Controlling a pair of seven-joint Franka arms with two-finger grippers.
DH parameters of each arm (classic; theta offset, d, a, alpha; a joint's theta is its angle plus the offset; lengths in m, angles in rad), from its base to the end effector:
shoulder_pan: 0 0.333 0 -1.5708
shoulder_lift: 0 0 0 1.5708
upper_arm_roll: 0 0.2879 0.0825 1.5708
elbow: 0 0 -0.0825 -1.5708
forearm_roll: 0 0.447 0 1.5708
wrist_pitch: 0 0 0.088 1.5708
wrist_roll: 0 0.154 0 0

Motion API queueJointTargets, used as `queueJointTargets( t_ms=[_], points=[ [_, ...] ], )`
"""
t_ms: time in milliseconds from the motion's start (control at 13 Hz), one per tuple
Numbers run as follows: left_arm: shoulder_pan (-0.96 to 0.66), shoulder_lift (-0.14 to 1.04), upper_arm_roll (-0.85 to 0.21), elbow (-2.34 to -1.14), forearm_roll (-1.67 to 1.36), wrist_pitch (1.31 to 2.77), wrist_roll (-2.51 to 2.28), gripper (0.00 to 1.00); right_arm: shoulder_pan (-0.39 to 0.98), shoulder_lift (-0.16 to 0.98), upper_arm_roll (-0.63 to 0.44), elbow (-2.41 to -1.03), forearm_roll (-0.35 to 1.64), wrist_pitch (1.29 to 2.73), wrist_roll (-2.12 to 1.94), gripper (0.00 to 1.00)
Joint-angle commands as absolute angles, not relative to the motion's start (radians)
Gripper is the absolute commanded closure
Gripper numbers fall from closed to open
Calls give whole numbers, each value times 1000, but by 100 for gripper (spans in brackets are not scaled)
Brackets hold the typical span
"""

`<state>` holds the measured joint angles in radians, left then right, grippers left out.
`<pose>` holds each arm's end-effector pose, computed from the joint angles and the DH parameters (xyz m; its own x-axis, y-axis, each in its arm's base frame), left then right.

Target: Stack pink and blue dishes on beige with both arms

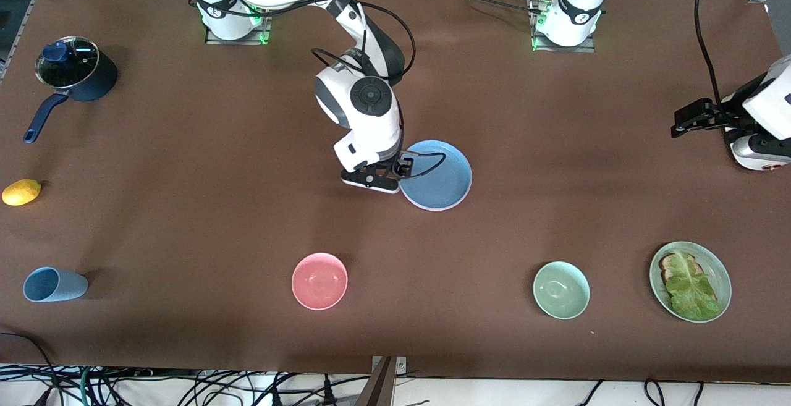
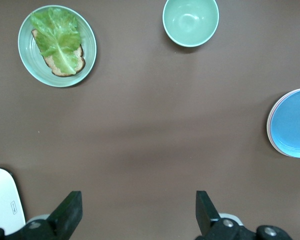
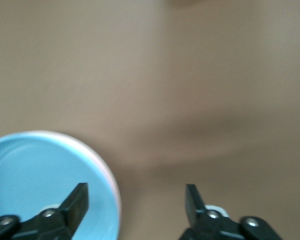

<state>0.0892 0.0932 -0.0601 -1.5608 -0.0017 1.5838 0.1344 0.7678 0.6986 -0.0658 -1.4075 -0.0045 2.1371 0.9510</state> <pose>0.6379 0.0194 0.4974 0.9921 -0.1053 -0.0684 -0.1044 -0.9944 0.0166 0.5827 0.5000 0.1931 0.9720 -0.2282 0.0561 -0.2286 -0.9735 0.0008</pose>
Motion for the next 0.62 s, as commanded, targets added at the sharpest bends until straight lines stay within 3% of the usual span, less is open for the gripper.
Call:
queueJointTargets(
  t_ms=[0,309,540],
  points=[
    [72,49,-41,-1597,-15,1614,170,0,711,620,-95,-1405,-9,2011,814,0],
    [68,20,-38,-1623,11,1641,170,0,582,568,-95,-1312,-5,1800,611,0],
    [52,3,-40,-1640,11,1640,166,0,490,499,-91,-1288,23,1746,503,0]
  ],
)
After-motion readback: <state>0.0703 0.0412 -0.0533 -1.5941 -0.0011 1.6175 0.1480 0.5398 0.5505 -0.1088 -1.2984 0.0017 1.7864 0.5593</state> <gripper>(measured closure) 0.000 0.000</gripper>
